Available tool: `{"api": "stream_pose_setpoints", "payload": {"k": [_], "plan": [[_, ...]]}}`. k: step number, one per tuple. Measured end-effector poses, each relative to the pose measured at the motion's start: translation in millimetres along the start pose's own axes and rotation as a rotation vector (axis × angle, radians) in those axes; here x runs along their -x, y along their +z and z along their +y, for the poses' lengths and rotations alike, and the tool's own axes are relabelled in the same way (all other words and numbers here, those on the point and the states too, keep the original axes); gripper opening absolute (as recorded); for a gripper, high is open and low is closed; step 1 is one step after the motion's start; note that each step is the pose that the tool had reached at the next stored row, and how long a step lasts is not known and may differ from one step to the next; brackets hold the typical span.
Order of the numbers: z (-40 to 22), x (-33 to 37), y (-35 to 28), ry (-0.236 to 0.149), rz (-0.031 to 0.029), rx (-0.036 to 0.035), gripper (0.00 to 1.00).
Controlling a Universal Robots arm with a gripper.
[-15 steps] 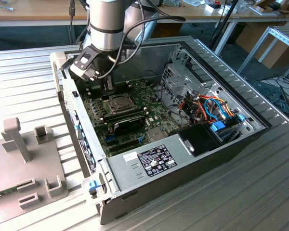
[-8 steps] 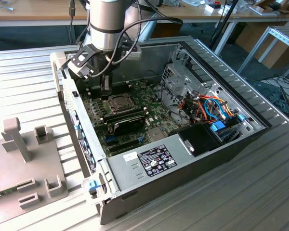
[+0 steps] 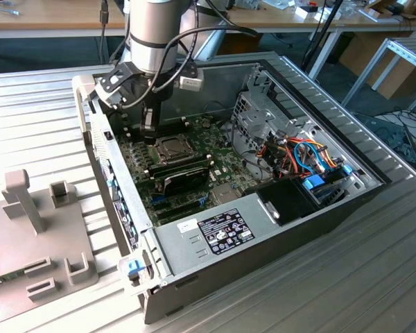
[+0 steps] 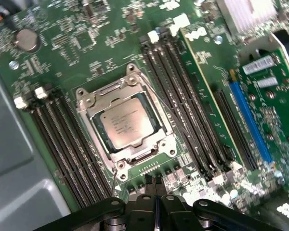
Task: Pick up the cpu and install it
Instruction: 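Close the cpu cover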
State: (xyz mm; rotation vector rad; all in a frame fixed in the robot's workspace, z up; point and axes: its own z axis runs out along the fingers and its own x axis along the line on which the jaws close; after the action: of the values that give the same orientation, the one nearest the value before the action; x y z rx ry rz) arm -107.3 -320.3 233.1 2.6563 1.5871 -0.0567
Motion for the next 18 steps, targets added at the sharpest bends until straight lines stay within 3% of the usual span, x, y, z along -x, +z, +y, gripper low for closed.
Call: {"api": "stream_pose_setpoints", "payload": {"k": [8,13,16,18], "plan": [[0.0,0.0,0.2,0.152,-0.0032,-0.0084,0.11],[-0.7,-0.3,0.3,0.16,-0.0008,-0.0103,0.11],[-2.2,-0.1,0.1,0.165,0.0092,-0.0171,0.11],[-2.5,0.0,-0.2,0.169,0.0129,-0.0196,0.11]]}}
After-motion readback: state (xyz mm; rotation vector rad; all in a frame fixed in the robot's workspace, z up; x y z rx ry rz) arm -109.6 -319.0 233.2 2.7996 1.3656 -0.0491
